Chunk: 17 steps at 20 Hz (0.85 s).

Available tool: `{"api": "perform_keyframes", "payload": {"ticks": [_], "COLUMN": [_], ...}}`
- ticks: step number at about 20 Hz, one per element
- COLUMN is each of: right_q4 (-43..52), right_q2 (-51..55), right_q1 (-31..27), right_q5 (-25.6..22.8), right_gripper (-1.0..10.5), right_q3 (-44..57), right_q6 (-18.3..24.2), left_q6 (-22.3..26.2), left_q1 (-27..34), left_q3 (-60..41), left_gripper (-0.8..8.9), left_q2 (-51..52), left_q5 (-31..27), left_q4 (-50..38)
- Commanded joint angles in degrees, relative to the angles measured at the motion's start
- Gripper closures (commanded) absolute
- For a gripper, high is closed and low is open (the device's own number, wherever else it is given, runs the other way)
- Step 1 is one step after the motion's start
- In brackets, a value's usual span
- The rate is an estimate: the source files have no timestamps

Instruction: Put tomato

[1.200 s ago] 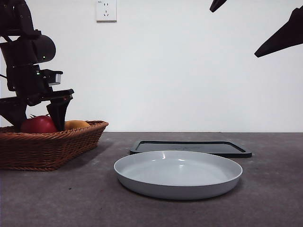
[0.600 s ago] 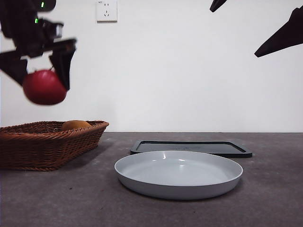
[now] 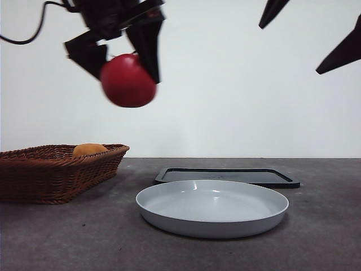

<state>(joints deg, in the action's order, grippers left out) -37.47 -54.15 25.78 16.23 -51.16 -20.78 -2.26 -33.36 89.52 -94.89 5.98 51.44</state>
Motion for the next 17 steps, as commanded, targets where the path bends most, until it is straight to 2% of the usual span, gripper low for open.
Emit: {"api": "perform_keyframes", "payload": {"ticks": [1, 3, 11, 17], "right_q4": [-0.55, -0.79, -1.03, -4.74], "right_q2": [-0.48, -0.48, -0.48, -0.48], "right_q1": [0.35, 0.35, 0.35, 0.35], "right_q5": [-2.45, -4.17, -4.02, -0.92], "right_gripper": [3.8, 3.8, 3.8, 3.8], "right_q3": [-0.83, -0.83, -0.83, -0.83], "right_q6": [-1.51, -1.55, -1.51, 0.13], "left_q6": [-0.2, -0.35, -0.33, 0.33], "left_q1": [-2.29, -4.26, -10.54, -13.07], "left_q3": [0.63, 0.63, 0.63, 0.63], "left_gripper": [5.07, 5.07, 5.07, 5.07], "left_q2": [-1.79, -2.89, -12.41, -18.36], "left_q5": [0.13, 0.13, 0.13, 0.13], "left_q4": [-2.05, -2.58, -4.11, -6.29]}}
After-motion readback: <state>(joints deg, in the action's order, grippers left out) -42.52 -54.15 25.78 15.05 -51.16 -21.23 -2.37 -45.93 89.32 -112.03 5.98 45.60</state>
